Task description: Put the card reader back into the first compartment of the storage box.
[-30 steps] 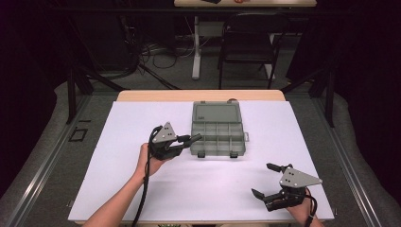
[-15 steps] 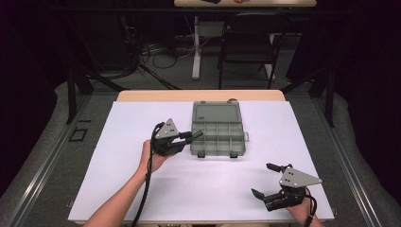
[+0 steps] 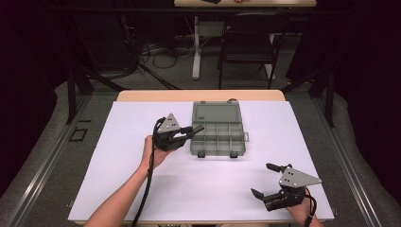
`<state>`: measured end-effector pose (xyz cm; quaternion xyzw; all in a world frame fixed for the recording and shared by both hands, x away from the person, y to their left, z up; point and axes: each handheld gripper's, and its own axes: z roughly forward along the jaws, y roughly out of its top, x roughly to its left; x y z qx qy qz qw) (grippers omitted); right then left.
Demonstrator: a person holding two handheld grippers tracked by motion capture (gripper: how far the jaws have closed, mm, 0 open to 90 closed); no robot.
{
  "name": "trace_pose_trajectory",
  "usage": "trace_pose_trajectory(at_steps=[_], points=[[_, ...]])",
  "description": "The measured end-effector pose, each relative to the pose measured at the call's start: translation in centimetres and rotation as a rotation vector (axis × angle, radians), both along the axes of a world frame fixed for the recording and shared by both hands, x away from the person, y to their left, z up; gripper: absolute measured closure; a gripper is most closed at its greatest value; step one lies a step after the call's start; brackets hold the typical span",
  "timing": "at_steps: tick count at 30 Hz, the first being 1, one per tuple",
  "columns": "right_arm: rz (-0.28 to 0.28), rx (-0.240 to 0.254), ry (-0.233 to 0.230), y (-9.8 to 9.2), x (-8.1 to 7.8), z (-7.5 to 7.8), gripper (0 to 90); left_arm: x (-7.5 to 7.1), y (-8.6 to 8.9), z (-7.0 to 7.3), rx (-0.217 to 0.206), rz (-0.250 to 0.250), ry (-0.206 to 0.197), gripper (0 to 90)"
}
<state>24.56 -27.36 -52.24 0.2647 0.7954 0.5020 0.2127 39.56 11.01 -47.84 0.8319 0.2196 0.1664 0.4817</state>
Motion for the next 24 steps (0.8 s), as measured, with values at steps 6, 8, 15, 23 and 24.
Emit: trace_pose_trajectory(at_steps=[6, 8, 15, 23, 24], points=[[-0.003, 0.001, -0.002, 0.0, 0.0, 0.0, 1.4, 0.7, -0.3, -0.1, 0.001, 0.022, 0.006, 74.3], [-0.003, 0.002, -0.004, 0.0, -0.1, 0.0, 1.4, 0.9, -0.3, -0.2, -0.004, 0.036, 0.010, 74.4], [-0.002, -0.001, -0.001, 0.0, 0.1, 0.0, 1.4, 1.6, -0.4, -0.8, -0.002, 0.070, 0.025, 74.4], [-0.003, -0.001, -0.001, 0.0, 0.0, 0.0, 1.4, 2.2, -0.4, -1.1, -0.006, 0.111, 0.043, 74.4], [-0.003, 0.000, -0.002, 0.0, 0.0, 0.0, 1.4, 2.4, -0.4, -1.2, -0.003, 0.117, 0.046, 74.3]])
